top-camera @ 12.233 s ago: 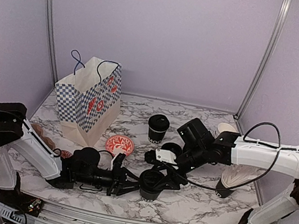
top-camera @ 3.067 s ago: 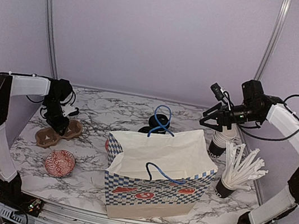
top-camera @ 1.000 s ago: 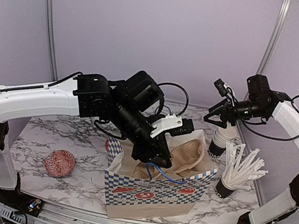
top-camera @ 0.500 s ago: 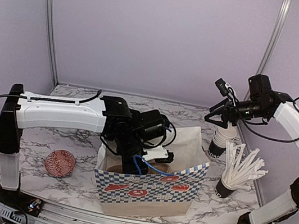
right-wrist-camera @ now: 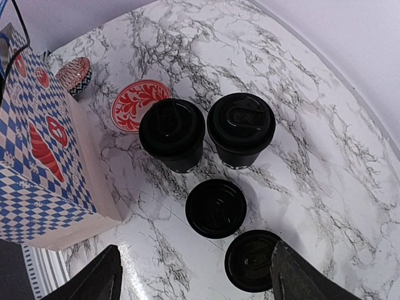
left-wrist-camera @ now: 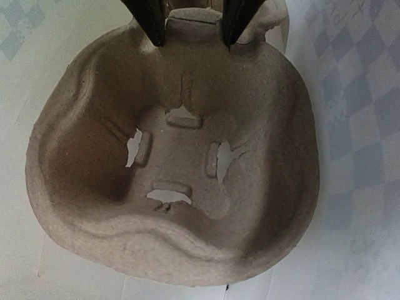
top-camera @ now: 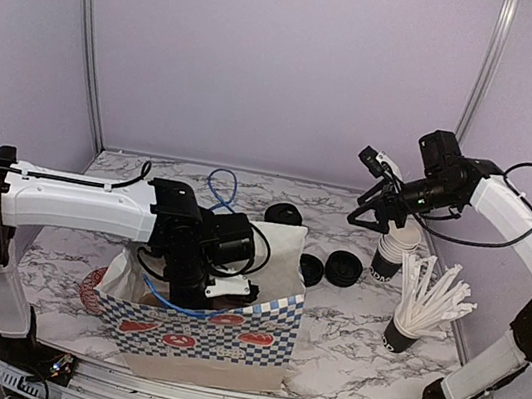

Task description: Pack the takeout coffee

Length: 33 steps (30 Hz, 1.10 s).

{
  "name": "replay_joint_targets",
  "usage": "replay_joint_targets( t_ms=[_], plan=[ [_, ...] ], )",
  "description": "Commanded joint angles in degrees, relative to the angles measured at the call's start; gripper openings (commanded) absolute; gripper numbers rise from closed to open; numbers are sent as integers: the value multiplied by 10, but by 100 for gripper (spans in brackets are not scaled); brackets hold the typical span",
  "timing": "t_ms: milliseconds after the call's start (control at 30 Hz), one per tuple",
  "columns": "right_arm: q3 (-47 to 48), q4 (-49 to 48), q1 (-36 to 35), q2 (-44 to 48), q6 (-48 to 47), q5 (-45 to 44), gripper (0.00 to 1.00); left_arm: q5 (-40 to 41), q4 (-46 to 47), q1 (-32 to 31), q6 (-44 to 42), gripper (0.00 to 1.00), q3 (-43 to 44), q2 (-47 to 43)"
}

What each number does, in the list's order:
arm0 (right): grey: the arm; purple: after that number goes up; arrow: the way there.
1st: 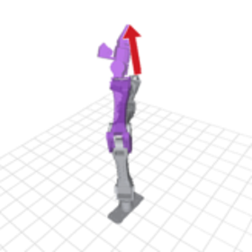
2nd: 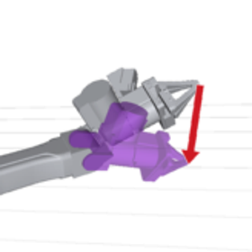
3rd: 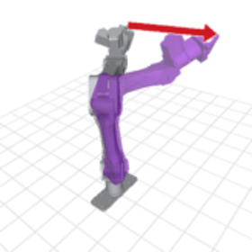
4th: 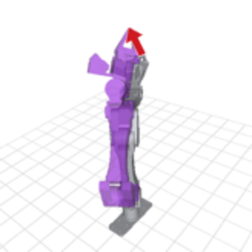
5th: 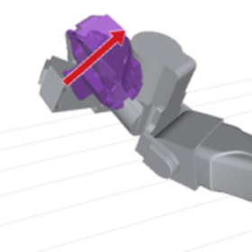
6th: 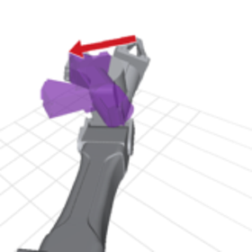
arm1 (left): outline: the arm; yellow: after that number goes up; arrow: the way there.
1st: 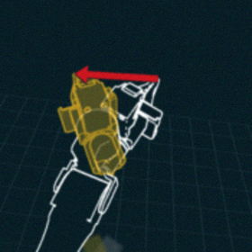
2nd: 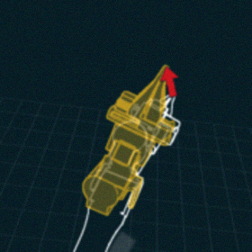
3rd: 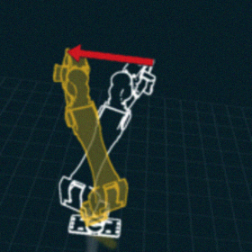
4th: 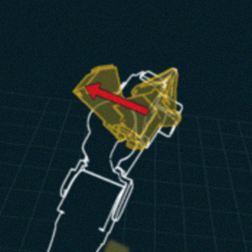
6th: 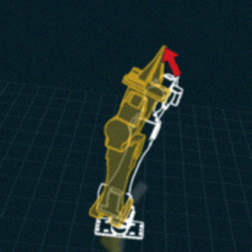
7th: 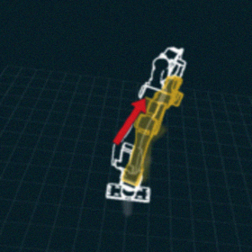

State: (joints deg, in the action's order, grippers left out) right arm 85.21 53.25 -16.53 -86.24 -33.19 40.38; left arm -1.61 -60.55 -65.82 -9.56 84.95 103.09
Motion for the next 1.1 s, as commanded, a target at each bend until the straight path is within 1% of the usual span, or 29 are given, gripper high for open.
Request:
replay_joint_targets(
  t_ms=[0,167,233,267,300,400,500,533,600,667,967,1067],
  plan=[
    [49,-10,-24,-50,0,-67,80,21,-32,21,-8,36,-17,-39],
    [112,-10,-57,-123,9,-138,82,32,-25,22,-26,51,-13,-50],
    [154,-4,-59,-161,17,-147,88,31,-25,22,-29,56,-3,-57],
    [179,1,-60,-183,20,-148,96,28,-25,22,-28,57,5,-60],
    [208,7,-63,-203,20,-149,98,21,-24,22,-27,58,15,-65],
    [300,31,-77,-267,13,-165,99,-11,-21,21,-23,61,45,-81],
    [385,70,-101,-342,-3,-193,99,-17,-12,21,-19,63,63,-99],
    [413,86,-109,-376,-8,-197,99,-21,-9,22,-18,64,64,-106],
    [456,114,-118,-416,-13,-198,99,-26,-4,21,-14,65,66,-113],
    [470,114,-125,-435,-13,-203,99,-27,-3,21,-10,66,66,-118],
    [462,104,-145,-457,-7,-227,99,-32,-2,21,-6,67,65,-102],
    [461,103,-150,-462,-8,-231,96,-31,-3,22,-8,67,68,-95]
  ],
)
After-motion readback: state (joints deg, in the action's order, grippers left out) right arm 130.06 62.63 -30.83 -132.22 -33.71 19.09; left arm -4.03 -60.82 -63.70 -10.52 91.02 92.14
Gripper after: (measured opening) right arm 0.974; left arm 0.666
